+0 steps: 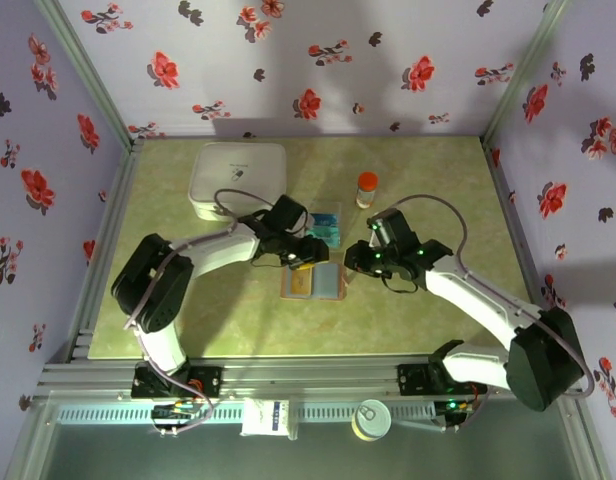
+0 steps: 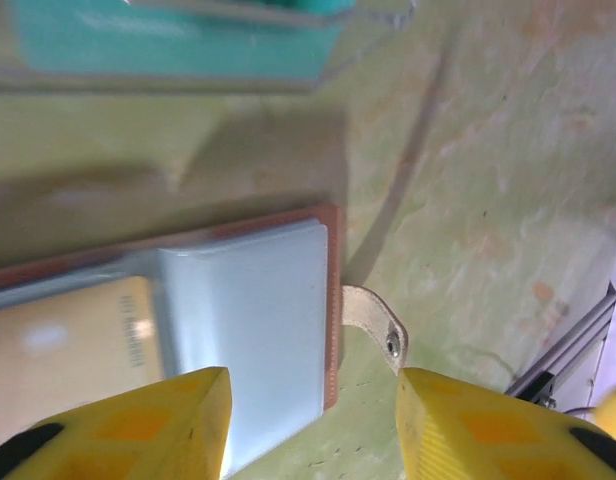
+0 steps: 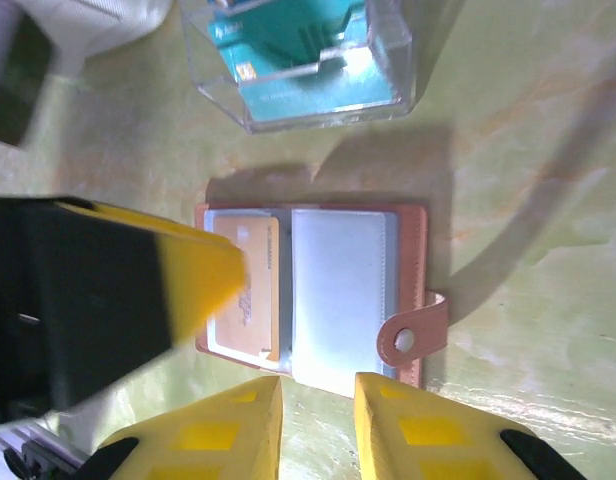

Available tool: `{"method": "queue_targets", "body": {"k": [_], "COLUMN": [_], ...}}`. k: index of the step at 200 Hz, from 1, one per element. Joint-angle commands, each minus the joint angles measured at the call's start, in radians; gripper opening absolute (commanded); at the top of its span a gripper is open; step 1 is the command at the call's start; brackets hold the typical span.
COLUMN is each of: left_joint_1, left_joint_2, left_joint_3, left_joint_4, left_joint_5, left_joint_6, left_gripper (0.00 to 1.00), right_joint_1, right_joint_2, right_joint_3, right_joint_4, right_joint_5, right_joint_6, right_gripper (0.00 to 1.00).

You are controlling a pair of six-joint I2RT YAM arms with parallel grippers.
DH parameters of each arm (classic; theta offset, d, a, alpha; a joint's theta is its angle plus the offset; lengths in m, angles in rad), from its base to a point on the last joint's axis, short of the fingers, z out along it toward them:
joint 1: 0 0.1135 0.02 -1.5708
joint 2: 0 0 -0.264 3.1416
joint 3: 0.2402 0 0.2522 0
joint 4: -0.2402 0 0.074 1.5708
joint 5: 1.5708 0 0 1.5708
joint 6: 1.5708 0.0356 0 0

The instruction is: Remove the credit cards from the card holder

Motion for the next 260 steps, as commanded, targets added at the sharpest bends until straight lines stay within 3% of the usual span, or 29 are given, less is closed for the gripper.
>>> {"method": "queue_targets", "body": {"k": [1,44,106,200,260], "left_joint_1": [0.046,0.099,0.1,0.1,0.1], "left_joint_2": [-0.059,-0.075,-0.034,-0.062,-0.144], "left_joint_3": [-0.046,-0.145,-0.224,-0.291,-0.268], "left_joint_4": [-0.087,-0.07,0.002,0.03,-0.012], "left_joint_5": [-0.038,-0.018,0.008,0.001,-0.002], "left_joint_6": [0.071,0.087,0.065,0.033,0.029], "left_gripper": [0.41,0.25,0.08,0.04,0.07], "right_joint_1": [0.043,0.11,0.116,0.102,0.102], "right_joint_2": [0.065,0.241,0.444,0.584,0.501], "right_joint_3": [0.049,0.146,0.22,0.207,0.209], "right_joint_4": [0.038,0.083,0.126,0.084,0.111], "right_joint_5": [-0.021,-0.056,-0.114,-0.051,-0.082], "right_joint_6": [0.016,0.015,-0.008,-0.066,-0.065], "right_gripper": [0.26,0.26,0.24,0.22,0.23]}}
